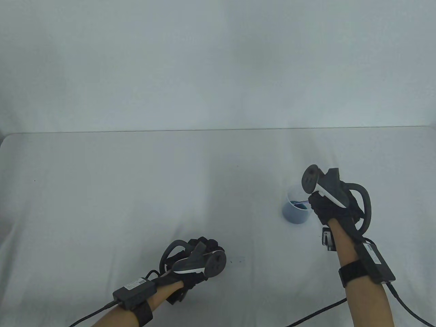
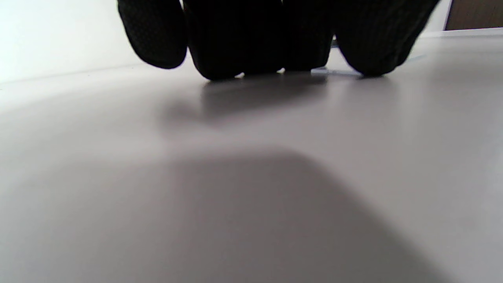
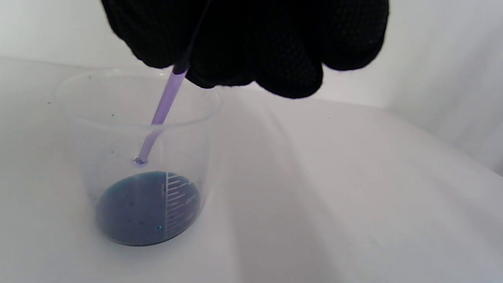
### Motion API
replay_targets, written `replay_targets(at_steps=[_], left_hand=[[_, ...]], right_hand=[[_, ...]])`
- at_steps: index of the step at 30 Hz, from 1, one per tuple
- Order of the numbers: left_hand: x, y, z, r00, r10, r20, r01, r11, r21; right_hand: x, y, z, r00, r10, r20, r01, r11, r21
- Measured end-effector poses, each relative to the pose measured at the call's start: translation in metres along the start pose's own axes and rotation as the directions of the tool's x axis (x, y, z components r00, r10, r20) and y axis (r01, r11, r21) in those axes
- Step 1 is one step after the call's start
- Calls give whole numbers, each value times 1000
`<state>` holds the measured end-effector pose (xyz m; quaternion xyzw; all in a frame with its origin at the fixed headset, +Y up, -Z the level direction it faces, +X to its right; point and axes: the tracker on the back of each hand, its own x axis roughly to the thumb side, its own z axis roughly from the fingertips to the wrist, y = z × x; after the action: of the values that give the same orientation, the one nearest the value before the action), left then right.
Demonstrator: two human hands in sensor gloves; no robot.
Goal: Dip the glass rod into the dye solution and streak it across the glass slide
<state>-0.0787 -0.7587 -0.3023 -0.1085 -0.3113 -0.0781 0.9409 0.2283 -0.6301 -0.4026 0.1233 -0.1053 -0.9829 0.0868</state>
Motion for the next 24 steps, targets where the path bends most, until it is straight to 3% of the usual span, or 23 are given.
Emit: replay_targets(at_steps=[11, 24], left_hand=[[0, 0, 0, 1000, -1, 0, 1, 1000, 0], [-1, 0, 0, 1000, -4, 0, 4, 1000, -2]], right_hand=[[15, 21, -6, 996, 91, -23, -91, 996, -13], [10, 15, -1, 997, 75, -11, -75, 997, 13]])
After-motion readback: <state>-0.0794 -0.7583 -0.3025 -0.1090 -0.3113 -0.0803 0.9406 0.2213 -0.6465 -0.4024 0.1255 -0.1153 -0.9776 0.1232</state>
